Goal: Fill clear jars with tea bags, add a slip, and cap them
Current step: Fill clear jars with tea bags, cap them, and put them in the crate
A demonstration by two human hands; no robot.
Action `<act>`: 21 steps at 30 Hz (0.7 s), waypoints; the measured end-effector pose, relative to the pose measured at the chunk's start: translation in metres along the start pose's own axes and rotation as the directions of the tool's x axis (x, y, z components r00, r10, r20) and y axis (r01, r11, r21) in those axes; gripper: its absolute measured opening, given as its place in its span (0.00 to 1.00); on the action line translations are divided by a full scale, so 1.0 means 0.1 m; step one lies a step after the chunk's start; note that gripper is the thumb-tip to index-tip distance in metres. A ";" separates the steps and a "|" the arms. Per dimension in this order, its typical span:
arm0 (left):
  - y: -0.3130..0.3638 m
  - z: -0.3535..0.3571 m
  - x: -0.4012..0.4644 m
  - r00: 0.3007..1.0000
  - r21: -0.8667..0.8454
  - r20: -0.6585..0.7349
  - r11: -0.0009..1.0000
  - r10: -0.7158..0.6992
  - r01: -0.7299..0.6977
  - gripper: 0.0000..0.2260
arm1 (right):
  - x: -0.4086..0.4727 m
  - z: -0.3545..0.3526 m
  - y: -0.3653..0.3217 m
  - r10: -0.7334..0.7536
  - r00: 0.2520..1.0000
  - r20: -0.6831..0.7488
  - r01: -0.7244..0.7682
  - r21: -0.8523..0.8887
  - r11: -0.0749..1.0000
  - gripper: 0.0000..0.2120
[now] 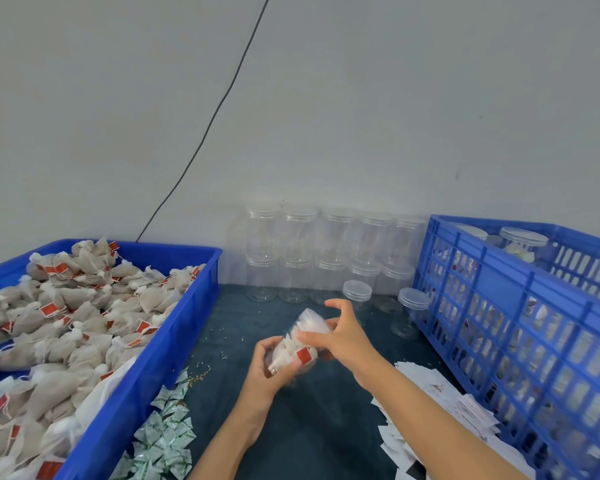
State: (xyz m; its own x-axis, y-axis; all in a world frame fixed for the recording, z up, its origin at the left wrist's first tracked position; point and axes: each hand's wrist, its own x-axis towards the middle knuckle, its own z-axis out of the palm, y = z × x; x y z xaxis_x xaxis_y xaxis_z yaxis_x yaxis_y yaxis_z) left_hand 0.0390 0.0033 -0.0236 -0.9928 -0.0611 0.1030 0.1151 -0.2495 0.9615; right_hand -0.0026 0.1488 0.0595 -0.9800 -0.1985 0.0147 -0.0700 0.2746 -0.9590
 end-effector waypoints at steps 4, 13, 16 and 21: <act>0.02 0.06 0.03 0.996 0.298 0.018 0.950 0.089 -0.090 0.29 | -0.04 -0.11 0.01 -0.049 0.999 -0.001 0.048 -0.174 0.984 0.42; 0.38 0.43 0.30 0.957 0.756 0.192 0.588 0.219 -0.286 0.26 | -0.05 -0.59 -0.19 -0.045 0.999 -0.029 0.037 -0.227 0.973 0.36; 0.68 0.71 0.44 0.956 0.765 0.250 0.573 0.155 -0.293 0.26 | -0.04 -0.84 -0.41 -0.043 0.994 -0.098 0.027 -0.154 0.988 0.35; 1.22 1.39 0.68 0.925 0.735 0.340 0.566 0.170 -0.374 0.26 | -0.08 -1.38 -0.92 -0.142 0.958 -0.249 0.104 -0.161 0.982 0.36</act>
State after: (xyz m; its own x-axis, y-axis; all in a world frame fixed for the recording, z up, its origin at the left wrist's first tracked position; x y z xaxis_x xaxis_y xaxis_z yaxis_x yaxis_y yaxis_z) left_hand -0.0188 0.1031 0.1362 -0.9101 0.2298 0.3449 0.4120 0.5921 0.6926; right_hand -0.0140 0.2552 0.1862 -0.9754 0.0049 0.2206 -0.2002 0.4001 -0.8943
